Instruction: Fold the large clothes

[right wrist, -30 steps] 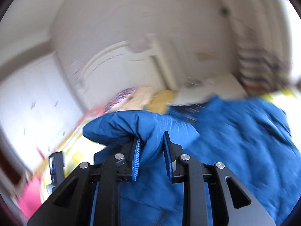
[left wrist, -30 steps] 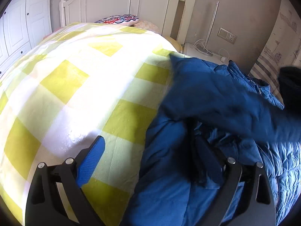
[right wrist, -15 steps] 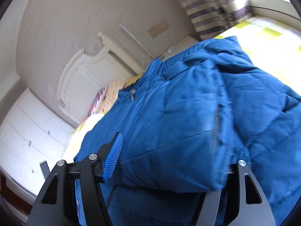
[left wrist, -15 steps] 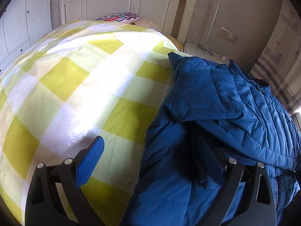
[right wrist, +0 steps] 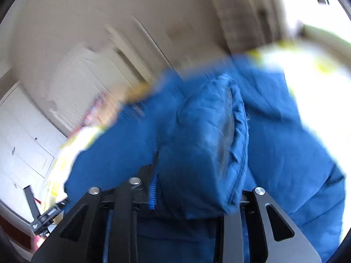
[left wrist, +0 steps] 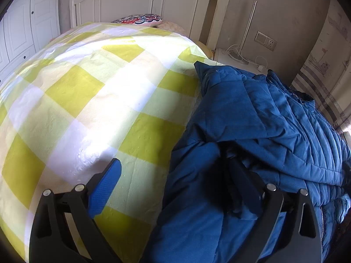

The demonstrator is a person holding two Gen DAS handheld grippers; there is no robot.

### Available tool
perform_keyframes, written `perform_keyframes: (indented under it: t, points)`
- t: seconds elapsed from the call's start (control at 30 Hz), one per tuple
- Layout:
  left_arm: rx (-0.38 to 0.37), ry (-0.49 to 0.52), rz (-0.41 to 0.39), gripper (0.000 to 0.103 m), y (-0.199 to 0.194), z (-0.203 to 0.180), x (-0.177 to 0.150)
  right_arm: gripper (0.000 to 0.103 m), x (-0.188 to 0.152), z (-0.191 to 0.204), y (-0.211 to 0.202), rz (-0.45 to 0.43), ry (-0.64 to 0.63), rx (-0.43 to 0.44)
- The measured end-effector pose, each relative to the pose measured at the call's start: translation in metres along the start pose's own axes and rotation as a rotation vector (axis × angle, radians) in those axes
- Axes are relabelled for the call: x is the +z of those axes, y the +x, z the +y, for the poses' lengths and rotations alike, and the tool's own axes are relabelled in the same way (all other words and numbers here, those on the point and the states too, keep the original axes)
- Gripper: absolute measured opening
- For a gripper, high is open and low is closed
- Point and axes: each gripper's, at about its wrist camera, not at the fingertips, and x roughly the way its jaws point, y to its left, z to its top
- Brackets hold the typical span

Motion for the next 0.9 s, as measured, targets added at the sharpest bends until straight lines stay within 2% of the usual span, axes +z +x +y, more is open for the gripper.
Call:
perform_keyframes:
  t: [0.03, 0.17, 0.23, 0.27, 0.3, 0.33, 0.4, 0.43, 0.5, 0.57, 0.6, 0.63, 0.67, 0.73, 0.77, 0.83, 0.87, 0.9]
  points:
    - [0.000, 0.000, 0.001, 0.099, 0.000, 0.000, 0.000, 0.030, -0.002, -0.005, -0.002, -0.009, 0.021, 0.030]
    - [-0.001, 0.000, 0.003, 0.099, 0.001, 0.001, 0.000, 0.040, -0.007, 0.000, -0.019, -0.032, -0.020, 0.013]
    - [-0.003, -0.002, 0.002, 0.099, 0.001, 0.001, 0.001, 0.051, -0.012, -0.003, -0.027, -0.025, 0.021, 0.017]
    - [-0.003, -0.002, 0.003, 0.099, 0.001, 0.001, 0.001, 0.054, -0.014, -0.006, -0.034, -0.034, 0.038, 0.003]
    - [-0.002, -0.001, 0.003, 0.099, 0.002, 0.001, 0.001, 0.056, -0.013, -0.007, -0.041, -0.068, 0.052, -0.025]
    - [-0.001, 0.000, 0.002, 0.099, 0.002, 0.001, 0.001, 0.057, -0.016, -0.005, -0.059, -0.152, 0.052, -0.105]
    - [0.002, 0.003, 0.004, 0.099, 0.002, 0.000, 0.001, 0.057, -0.023, 0.008, -0.085, -0.274, -0.015, -0.214]
    - [0.003, 0.004, 0.004, 0.099, 0.002, 0.000, 0.001, 0.057, -0.021, 0.017, -0.090, -0.303, -0.063, -0.227]
    - [0.002, 0.004, 0.003, 0.099, 0.002, 0.000, 0.001, 0.057, -0.016, 0.037, -0.083, -0.280, -0.168, -0.203]
    - [0.000, 0.001, 0.002, 0.099, 0.001, 0.000, 0.001, 0.065, -0.013, 0.055, -0.062, -0.226, -0.288, -0.215]
    - [0.001, 0.001, 0.002, 0.099, 0.001, 0.001, 0.001, 0.073, -0.011, 0.061, -0.048, -0.203, -0.334, -0.247]
    - [0.002, 0.002, 0.000, 0.099, 0.001, 0.001, 0.001, 0.076, -0.012, 0.063, -0.032, -0.165, -0.368, -0.304]
    - [0.007, 0.003, -0.007, 0.099, -0.001, 0.000, 0.001, 0.076, -0.015, 0.058, -0.009, -0.086, -0.387, -0.370]
    - [0.027, 0.007, -0.036, 0.099, -0.007, 0.000, 0.000, 0.077, -0.014, 0.052, 0.009, -0.026, -0.381, -0.397]
    - [0.055, 0.011, -0.076, 0.097, -0.016, -0.001, -0.001, 0.077, -0.012, 0.054, 0.009, -0.027, -0.378, -0.395]
    - [0.107, 0.015, -0.206, 0.097, -0.045, -0.007, -0.004, 0.077, -0.007, 0.053, 0.013, -0.023, -0.377, -0.390]
    - [0.084, 0.012, -0.291, 0.097, -0.066, -0.012, -0.005, 0.077, -0.008, 0.052, 0.011, -0.023, -0.376, -0.388]
    - [0.049, 0.018, -0.331, 0.098, -0.078, -0.018, -0.005, 0.078, -0.005, 0.054, 0.013, -0.021, -0.377, -0.389]
